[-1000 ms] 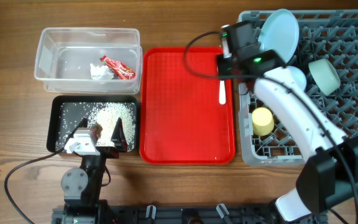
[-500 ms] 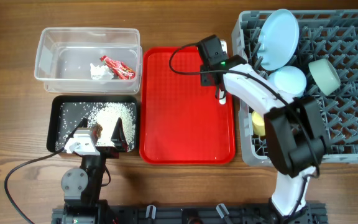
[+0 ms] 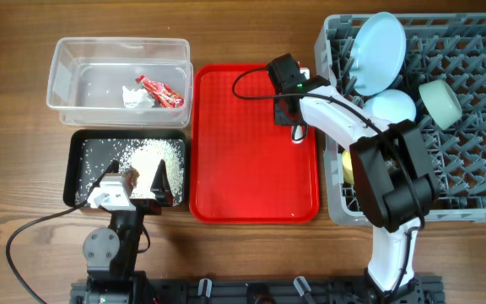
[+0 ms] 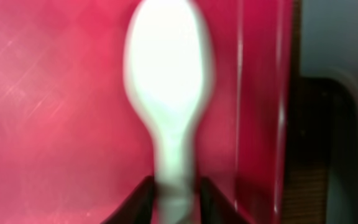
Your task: Sort waste into correct bins and load items into the dishwasher rack
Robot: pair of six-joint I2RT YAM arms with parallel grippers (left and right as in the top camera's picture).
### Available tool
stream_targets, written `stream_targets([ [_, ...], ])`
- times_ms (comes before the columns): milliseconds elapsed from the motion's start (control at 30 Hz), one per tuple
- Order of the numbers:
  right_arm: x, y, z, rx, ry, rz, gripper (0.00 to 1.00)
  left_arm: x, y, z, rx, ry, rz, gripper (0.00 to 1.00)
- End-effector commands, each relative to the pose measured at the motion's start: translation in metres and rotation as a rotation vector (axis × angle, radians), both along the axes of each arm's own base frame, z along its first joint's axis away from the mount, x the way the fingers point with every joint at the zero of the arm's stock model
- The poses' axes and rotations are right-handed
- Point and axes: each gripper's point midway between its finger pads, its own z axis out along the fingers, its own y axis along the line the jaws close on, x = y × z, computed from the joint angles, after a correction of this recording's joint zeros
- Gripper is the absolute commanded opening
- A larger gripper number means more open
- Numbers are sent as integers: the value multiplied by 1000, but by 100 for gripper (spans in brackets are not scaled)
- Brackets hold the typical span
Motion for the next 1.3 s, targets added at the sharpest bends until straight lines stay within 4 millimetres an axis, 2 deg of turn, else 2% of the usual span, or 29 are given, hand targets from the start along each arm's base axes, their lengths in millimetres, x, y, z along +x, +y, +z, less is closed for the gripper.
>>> stream_targets([
  [0, -16, 11, -9, 58, 75, 56, 8, 0, 1, -2, 12, 5, 0, 100],
  [100, -9, 16, 23, 95, 6, 62, 4, 0, 1, -2, 12, 5, 0, 100],
  [133, -4, 18, 50, 118, -51, 64, 4, 0, 1, -2, 13, 6, 0, 100],
  [233, 0, 16, 111, 165, -185, 63, 4, 0, 1, -2, 12, 5, 0, 100],
  [300, 4, 0, 157, 149, -303, 34, 4, 0, 1, -2, 12, 5, 0, 100],
  [400, 7, -37, 201, 59, -422, 7, 4, 0, 1, -2, 12, 5, 0, 100],
  [433, 9, -49, 206, 30, -432, 18, 4, 0, 1, -2, 12, 5, 0, 100],
  [500, 10, -65, 199, -10, -399, 39, 4, 0, 1, -2, 12, 5, 0, 100],
  [633, 14, -91, 151, -88, -256, 62, 4, 0, 1, -2, 12, 5, 0, 100],
  [733, 14, -95, 128, -110, -192, 75, 6, 0, 1, -2, 12, 5, 0, 100],
  [767, 14, -95, 124, -113, -182, 76, 18, 0, 1, -2, 12, 5, 0, 100],
  [800, 14, -95, 125, -112, -184, 76, 39, 0, 1, -2, 12, 5, 0, 100],
  [833, 15, -94, 132, -107, -200, 73, 45, 0, 1, -2, 12, 5, 0, 100],
  [933, 9, -84, 177, -35, -282, 75, 50, 0, 1, -2, 12, 5, 0, 100],
  [1000, -5, -65, 219, 69, -365, 128, 51, 0, 1, -2, 12, 5, 0, 100],
  [1067, -28, -45, 260, 194, -436, 203, 52, 0, 1, -2, 12, 5, 0, 100],
  [1100, -38, -38, 274, 240, -461, 233, 55, 0, 1, -2, 12, 5, 0, 100],
  [1133, -54, -31, 293, 298, -488, 271, 63, 0, 1, -2, 12, 5, 0, 100],
  [1167, -71, -25, 309, 354, -509, 306, 100, 0, 1, -2, 12, 5, 0, 100],
  [1267, -109, -8, 347, 508, -569, 397, 100, 0, 1, -2, 12, 5, 0, 100],
])
